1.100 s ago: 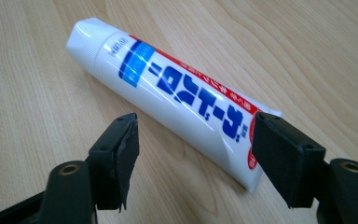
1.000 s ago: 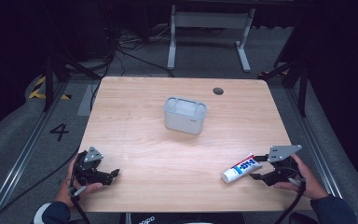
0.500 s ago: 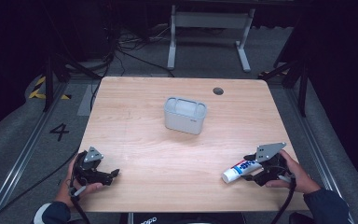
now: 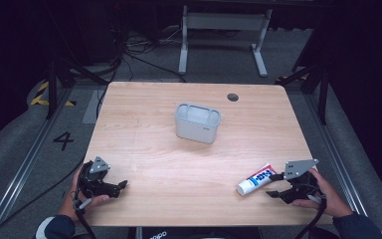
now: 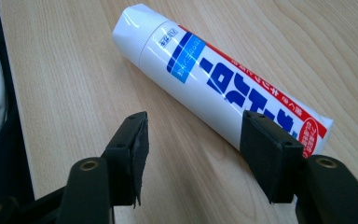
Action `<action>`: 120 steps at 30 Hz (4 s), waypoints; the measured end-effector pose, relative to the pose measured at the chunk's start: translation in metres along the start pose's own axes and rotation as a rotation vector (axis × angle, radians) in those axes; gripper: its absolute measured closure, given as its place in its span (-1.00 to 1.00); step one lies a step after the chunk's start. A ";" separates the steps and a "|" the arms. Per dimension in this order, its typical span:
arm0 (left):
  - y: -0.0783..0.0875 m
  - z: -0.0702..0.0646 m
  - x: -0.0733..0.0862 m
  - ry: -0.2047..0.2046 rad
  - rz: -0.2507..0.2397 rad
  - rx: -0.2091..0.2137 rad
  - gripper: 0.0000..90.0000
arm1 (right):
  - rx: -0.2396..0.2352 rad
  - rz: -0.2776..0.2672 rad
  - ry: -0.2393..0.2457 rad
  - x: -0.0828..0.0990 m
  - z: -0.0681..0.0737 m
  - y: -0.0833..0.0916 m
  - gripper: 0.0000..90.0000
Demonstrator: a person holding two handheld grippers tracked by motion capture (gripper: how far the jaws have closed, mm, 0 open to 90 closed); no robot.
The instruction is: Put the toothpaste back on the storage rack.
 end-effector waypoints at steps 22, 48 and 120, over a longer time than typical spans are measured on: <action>0.000 0.000 0.000 0.000 0.000 0.000 -0.99 | 0.025 0.111 -0.097 0.017 -0.018 -0.015 0.02; 0.000 0.000 0.000 -0.003 0.004 0.004 -0.99 | 0.077 0.075 -0.160 -0.028 -0.040 -0.037 -0.07; 0.000 0.000 0.000 -0.003 0.002 0.001 -0.99 | 0.054 0.200 0.009 -0.094 0.017 -0.086 0.40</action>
Point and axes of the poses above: each handheld gripper's, and its own axes: y roughly backward along the jaws, x roughly out of its underside, z roughly to its left, the point moved 5 cm from there along -y, roughly forward along the jaws, and after that the axes turned 9 degrees about x, right-handed, at the moved point
